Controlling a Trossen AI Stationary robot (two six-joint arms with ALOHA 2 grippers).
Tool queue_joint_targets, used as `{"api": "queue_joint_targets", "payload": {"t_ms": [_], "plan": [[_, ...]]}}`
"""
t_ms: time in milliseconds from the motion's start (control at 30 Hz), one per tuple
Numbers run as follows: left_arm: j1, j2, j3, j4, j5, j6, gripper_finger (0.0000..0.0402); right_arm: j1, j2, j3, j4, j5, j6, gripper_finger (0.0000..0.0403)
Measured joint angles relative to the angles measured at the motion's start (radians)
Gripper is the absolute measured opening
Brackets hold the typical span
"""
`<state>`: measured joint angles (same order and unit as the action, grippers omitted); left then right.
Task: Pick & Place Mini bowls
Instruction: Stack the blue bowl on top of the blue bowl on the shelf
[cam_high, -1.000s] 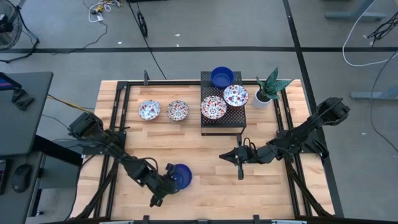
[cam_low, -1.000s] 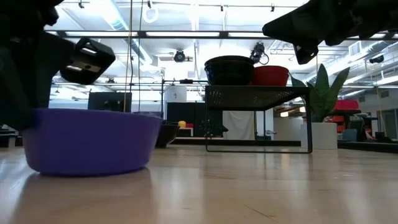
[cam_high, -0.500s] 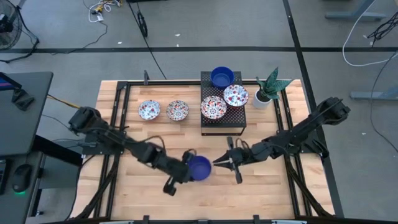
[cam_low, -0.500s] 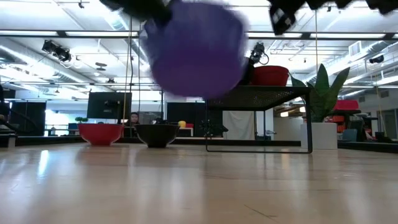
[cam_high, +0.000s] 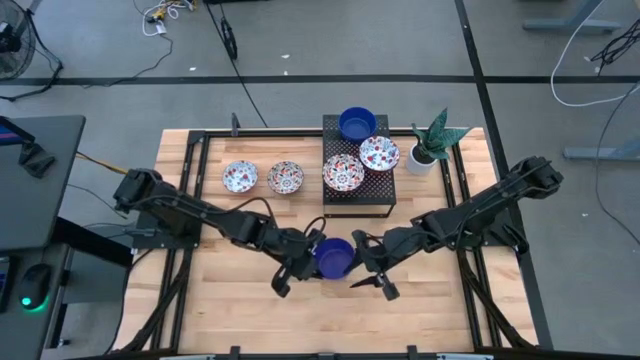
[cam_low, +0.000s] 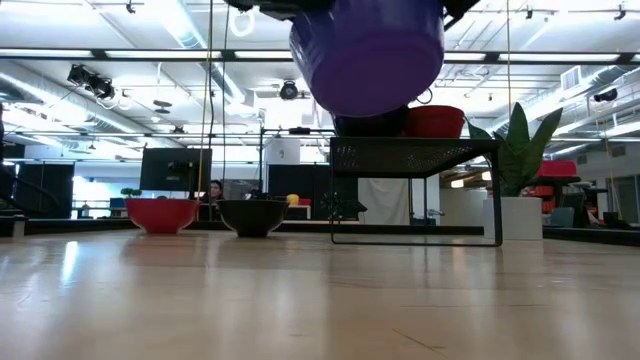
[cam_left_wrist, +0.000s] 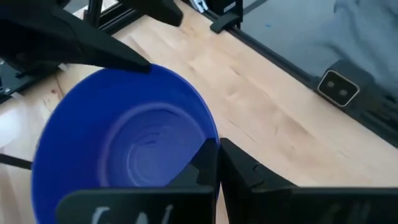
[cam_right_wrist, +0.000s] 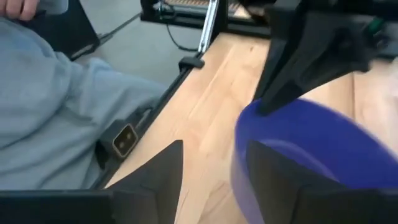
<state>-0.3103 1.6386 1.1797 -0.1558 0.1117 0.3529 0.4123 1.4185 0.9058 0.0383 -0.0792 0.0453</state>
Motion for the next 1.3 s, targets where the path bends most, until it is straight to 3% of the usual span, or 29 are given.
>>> {"api": "queue_joint_targets", "payload": {"t_ms": [433,900,1100,1300], "plan": [[0.020,0.001,-0.002,0.018,-0.010,0.010,0.0009,-0.015,0.000,0.000,-0.056,0.056,-0.002,0.0149],[0.024,0.002,-0.002,0.071,-0.044,0.010,0.0020,-0.012,0.059,0.000,-0.069,0.071,-0.051,0.0012],[0.024,-0.003,0.001,0.032,-0.077,-0.047,0.0070,0.038,0.055,-0.003,-0.244,0.082,0.079,0.0013],[0.022,-0.002,0.000,-0.176,-0.148,-0.155,0.0114,0.135,0.002,-0.002,-0.449,0.006,0.304,0.0006]]}}
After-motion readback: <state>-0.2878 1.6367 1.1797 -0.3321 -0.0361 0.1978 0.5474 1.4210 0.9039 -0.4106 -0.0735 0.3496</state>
